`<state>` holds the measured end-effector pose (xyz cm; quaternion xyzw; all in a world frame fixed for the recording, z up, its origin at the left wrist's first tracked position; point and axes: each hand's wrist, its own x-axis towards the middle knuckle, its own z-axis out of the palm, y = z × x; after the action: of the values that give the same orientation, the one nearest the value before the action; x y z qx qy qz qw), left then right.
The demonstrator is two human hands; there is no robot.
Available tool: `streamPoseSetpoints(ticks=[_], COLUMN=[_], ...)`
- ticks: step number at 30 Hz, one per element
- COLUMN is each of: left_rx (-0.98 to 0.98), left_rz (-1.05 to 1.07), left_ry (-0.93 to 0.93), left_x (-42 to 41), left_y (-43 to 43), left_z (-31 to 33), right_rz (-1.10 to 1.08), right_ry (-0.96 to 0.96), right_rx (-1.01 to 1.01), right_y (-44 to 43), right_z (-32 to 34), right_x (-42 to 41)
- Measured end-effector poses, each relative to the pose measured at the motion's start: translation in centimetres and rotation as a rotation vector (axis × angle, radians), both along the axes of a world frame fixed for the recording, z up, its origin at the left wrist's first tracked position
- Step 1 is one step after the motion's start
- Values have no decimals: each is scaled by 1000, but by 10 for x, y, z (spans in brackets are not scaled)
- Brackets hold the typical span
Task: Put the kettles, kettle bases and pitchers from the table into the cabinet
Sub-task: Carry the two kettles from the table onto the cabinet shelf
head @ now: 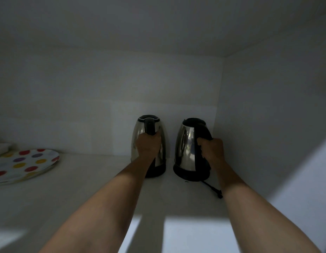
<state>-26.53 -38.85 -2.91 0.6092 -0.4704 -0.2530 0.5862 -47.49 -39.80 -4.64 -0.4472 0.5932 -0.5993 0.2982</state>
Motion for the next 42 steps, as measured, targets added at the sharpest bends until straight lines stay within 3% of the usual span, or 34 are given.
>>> streamPoseSetpoints(ticks=[7, 11, 21, 30, 42], left_rx=[33, 34, 71, 37, 106], left_rz=[-66, -134, -224, -185, -168], left_ry=[-76, -20, 101, 194, 122], left_x=[-7, -8, -16, -27, -38], left_y=[-4, -2, -1, -6, -16], left_z=[-7, -8, -5, -4, -5], right_rz=[22, 24, -7, 38, 44], right_ry=[7, 44, 432, 408, 429], right_rx=[29, 22, 14, 26, 4], right_y=[4, 5, 22, 28, 28], right_z=[4, 5, 18, 19, 17], right_x=[0, 2, -4, -6, -11])
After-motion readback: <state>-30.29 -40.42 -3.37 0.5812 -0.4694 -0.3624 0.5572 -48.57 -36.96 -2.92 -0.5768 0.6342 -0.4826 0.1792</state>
